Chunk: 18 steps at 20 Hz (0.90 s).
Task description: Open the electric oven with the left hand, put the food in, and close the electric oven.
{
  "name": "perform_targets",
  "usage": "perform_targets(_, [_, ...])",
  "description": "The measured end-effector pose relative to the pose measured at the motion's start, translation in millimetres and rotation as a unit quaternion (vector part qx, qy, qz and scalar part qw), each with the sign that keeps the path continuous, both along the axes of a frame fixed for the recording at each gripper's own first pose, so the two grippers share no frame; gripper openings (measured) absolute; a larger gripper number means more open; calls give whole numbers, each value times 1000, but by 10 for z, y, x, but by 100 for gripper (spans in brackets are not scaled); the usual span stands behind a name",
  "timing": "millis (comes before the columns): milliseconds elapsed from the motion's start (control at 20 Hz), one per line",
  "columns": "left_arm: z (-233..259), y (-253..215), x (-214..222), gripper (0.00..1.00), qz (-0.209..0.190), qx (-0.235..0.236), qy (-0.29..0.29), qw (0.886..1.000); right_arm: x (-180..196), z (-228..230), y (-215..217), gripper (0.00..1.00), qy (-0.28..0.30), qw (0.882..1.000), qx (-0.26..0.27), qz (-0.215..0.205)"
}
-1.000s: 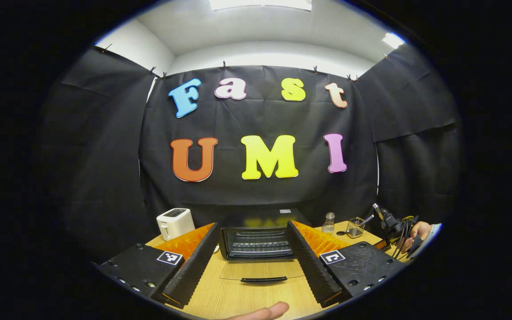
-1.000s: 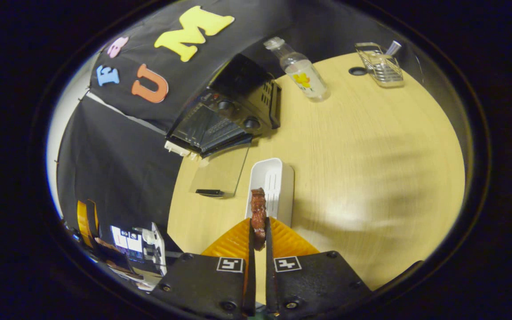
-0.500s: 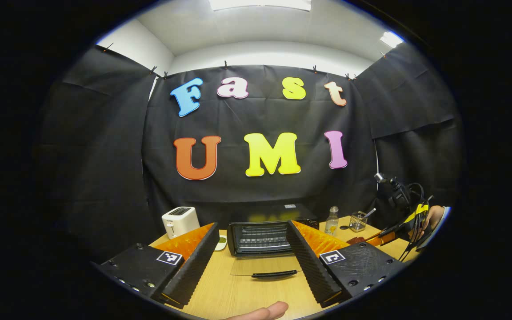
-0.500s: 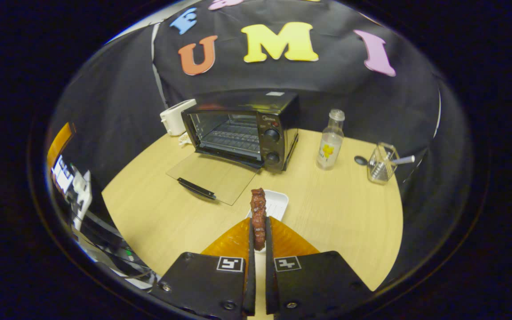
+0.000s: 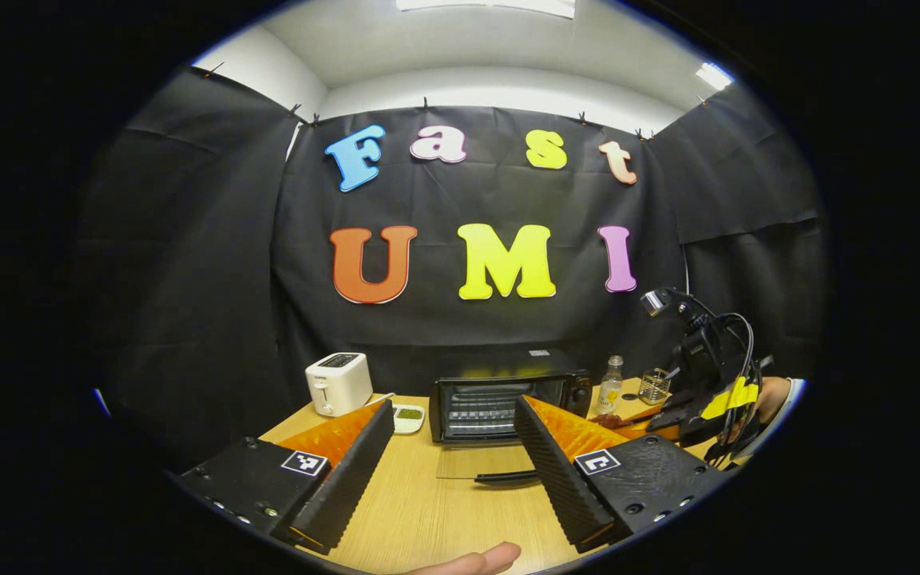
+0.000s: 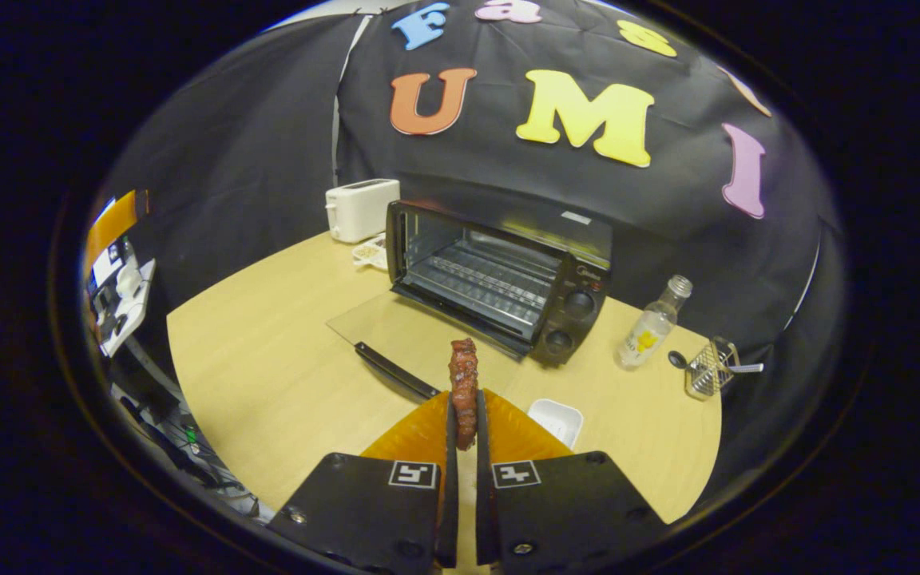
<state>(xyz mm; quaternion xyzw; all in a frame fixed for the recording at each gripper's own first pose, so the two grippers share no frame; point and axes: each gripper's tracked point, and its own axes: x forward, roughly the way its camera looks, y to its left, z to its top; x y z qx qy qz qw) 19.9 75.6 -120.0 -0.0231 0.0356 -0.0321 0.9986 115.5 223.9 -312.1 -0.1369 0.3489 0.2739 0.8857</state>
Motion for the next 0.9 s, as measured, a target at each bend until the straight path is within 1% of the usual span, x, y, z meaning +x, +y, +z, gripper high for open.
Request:
perform_targets(150, [-39,97,-24,96,3,4,3,1000,149,-100,242,12,-6,1000,12,-20])
perform_targets(300, [-76,171,-15,96,5,1,0,1000,400,-105,475,12,-22,997,44,-58])
perform_targets(450, [-179,228,-9,96,3,6,6,1000,684,-108,701,12,-48,989,88,-108])
perform_targets(600, [-351,305,-31,97,4,9,27,1000,957,-201,941,13,-63,981,117,-139])
perform_targets(700, [-365,354,-72,96,7,12,30,999,1106,-291,1070,13,-65,974,138,-169])
perform_targets(750, [-373,357,-93,96,5,12,30,999,1164,-327,1130,10,-63,970,151,-182])
perform_targets(800, [-390,357,-115,96,3,12,31,999,1226,-353,1201,12,-61,964,171,-193])
perform_targets(900, [-429,394,-137,96,4,10,35,999,1365,-418,1335,12,-52,949,217,-221])
